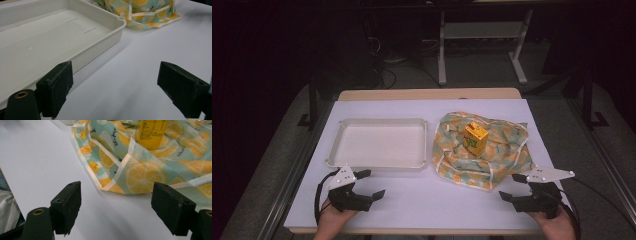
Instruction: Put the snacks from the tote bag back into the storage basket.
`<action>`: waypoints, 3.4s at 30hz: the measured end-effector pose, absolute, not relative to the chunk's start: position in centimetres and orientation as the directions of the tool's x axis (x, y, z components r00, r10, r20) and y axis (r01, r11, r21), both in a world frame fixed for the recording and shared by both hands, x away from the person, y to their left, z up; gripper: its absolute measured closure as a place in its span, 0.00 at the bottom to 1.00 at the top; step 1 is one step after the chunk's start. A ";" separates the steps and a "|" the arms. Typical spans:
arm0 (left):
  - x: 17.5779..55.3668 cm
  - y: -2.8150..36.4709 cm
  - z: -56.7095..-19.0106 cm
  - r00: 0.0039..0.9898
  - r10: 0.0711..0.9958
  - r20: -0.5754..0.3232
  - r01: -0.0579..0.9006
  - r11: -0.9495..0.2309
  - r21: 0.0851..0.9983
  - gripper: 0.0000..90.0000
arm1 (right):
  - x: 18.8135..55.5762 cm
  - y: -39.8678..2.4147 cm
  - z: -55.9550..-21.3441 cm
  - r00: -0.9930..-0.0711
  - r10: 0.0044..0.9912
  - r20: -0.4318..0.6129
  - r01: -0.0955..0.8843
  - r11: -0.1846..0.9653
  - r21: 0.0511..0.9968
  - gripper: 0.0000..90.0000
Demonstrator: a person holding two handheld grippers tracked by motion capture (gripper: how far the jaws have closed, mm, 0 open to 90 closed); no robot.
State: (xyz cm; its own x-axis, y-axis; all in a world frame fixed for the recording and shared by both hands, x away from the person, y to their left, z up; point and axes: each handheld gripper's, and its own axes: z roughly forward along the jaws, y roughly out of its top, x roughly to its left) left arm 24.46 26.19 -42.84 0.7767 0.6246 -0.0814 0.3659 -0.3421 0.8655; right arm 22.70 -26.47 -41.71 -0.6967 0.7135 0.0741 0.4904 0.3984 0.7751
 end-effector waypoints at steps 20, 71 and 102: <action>24.4 26.3 -42.8 0.773 0.631 -0.070 0.361 -0.347 0.865 0.15 | 22.8 -26.4 -42.1 -0.706 0.703 0.088 0.505 0.412 0.758 0.26; 24.2 26.7 -42.6 0.768 0.637 -0.073 0.358 -0.332 0.873 0.15 | 28.5 -23.8 -36.7 -0.732 0.676 0.089 0.516 0.465 0.719 0.16; 24.2 26.6 -42.6 0.774 0.629 -0.071 0.353 -0.337 0.873 0.15 | 33.4 -21.3 -34.6 -0.738 0.671 0.073 0.538 0.519 0.665 0.15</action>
